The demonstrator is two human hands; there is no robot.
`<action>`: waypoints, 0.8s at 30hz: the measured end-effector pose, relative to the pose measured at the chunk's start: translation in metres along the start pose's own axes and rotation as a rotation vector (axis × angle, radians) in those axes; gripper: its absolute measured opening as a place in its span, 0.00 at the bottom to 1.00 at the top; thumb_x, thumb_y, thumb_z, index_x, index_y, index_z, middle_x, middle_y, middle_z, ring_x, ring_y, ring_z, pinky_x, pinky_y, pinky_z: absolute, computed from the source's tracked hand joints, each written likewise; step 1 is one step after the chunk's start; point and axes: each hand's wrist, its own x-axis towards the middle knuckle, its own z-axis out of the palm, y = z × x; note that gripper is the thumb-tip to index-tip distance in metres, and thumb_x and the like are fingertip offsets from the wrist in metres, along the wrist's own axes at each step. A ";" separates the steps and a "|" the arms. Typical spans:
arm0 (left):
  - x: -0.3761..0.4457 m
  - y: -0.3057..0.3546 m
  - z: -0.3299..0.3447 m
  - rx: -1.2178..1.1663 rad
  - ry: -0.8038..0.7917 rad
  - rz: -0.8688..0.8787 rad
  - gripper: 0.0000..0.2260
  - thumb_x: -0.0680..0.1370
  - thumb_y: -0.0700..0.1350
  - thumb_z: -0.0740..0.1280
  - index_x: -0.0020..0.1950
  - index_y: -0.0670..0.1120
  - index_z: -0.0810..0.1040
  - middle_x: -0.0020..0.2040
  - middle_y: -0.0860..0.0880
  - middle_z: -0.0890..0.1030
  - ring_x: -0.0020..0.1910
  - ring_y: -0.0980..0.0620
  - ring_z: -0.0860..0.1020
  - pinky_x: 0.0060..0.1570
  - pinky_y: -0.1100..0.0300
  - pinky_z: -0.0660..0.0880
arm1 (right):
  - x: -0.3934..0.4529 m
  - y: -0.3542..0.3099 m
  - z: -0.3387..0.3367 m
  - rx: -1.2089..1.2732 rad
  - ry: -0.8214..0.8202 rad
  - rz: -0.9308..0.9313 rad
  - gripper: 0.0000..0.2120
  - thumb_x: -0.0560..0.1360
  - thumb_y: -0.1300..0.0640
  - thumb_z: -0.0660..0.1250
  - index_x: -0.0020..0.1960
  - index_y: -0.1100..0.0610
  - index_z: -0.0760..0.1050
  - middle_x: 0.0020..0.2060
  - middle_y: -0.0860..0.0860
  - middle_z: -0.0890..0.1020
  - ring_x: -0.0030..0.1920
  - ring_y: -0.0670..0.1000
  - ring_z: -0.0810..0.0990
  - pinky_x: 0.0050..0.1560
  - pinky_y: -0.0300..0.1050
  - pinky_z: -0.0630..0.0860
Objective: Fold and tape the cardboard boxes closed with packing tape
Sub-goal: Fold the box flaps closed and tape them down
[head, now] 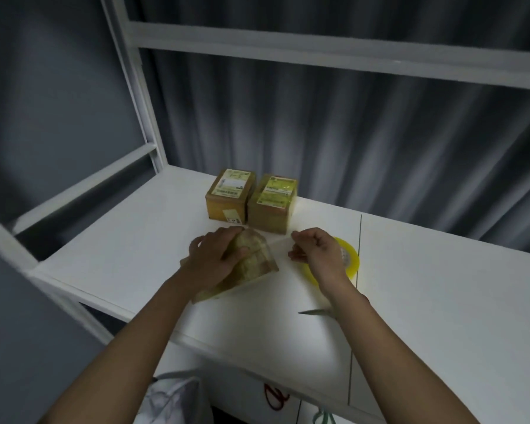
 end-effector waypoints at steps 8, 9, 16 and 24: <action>0.004 0.000 0.016 0.169 0.223 0.149 0.29 0.76 0.63 0.46 0.66 0.48 0.71 0.55 0.49 0.79 0.48 0.47 0.76 0.46 0.54 0.72 | 0.010 0.008 -0.011 -0.073 0.013 0.102 0.07 0.75 0.62 0.69 0.39 0.60 0.76 0.26 0.52 0.76 0.25 0.44 0.74 0.32 0.36 0.75; 0.004 0.000 0.018 0.164 0.233 0.149 0.28 0.77 0.63 0.47 0.65 0.47 0.72 0.53 0.48 0.79 0.47 0.46 0.76 0.44 0.54 0.72 | 0.011 0.009 -0.011 -0.086 0.010 0.113 0.06 0.75 0.63 0.69 0.39 0.60 0.76 0.26 0.52 0.76 0.24 0.44 0.74 0.32 0.36 0.74; 0.010 0.001 0.017 0.116 0.213 0.096 0.30 0.76 0.64 0.44 0.66 0.50 0.70 0.54 0.51 0.78 0.51 0.49 0.75 0.47 0.54 0.73 | 0.016 0.028 0.000 -0.078 -0.027 0.207 0.05 0.75 0.65 0.68 0.41 0.61 0.77 0.28 0.53 0.75 0.24 0.46 0.73 0.28 0.36 0.72; 0.006 -0.006 0.011 0.045 0.227 0.041 0.30 0.75 0.64 0.43 0.67 0.50 0.70 0.56 0.51 0.78 0.53 0.49 0.75 0.51 0.54 0.73 | 0.013 0.025 0.008 0.055 0.081 -0.003 0.04 0.75 0.63 0.68 0.48 0.57 0.81 0.32 0.49 0.80 0.29 0.42 0.76 0.33 0.33 0.72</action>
